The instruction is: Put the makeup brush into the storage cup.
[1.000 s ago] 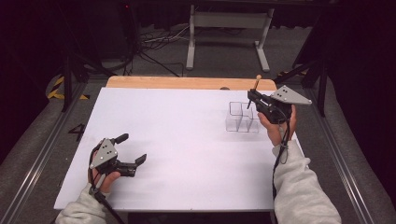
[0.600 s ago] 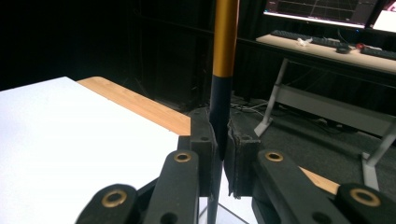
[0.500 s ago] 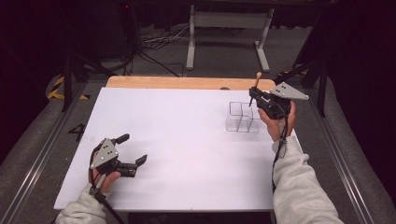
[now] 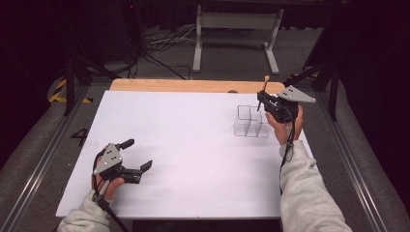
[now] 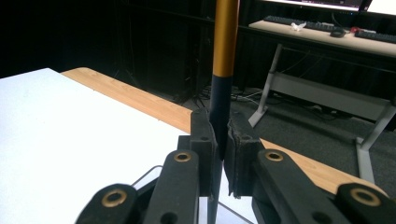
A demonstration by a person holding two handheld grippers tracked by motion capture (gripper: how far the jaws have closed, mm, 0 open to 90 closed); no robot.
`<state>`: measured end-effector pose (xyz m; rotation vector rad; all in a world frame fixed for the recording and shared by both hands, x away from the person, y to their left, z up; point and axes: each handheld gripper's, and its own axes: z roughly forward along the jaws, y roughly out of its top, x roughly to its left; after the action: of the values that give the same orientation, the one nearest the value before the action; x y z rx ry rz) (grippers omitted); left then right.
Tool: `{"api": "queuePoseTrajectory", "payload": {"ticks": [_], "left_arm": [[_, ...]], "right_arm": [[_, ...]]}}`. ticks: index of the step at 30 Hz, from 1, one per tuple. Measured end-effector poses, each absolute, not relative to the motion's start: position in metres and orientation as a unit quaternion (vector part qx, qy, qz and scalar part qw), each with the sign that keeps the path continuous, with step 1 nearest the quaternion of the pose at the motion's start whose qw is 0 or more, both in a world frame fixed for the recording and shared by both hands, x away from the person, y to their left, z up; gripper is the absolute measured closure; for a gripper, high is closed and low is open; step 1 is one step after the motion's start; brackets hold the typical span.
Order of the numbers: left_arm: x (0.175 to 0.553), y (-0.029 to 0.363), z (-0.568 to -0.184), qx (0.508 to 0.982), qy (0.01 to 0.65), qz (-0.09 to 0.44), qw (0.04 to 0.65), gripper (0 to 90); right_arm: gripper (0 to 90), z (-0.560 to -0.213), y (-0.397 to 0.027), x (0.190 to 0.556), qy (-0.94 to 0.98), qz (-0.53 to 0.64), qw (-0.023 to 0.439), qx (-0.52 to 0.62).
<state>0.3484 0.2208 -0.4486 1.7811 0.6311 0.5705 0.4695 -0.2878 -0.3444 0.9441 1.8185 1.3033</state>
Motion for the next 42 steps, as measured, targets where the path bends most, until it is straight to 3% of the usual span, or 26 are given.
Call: {"api": "queuePoseTrajectory", "payload": {"ticks": [42], "left_arm": [[0.348, 0.221, -0.447, 0.748, 0.269, 0.239, 0.557, 4.5]], "right_arm": [[83.6, -0.397, -0.284, 0.471, 0.703, 0.489, 0.322, 0.404]]}}
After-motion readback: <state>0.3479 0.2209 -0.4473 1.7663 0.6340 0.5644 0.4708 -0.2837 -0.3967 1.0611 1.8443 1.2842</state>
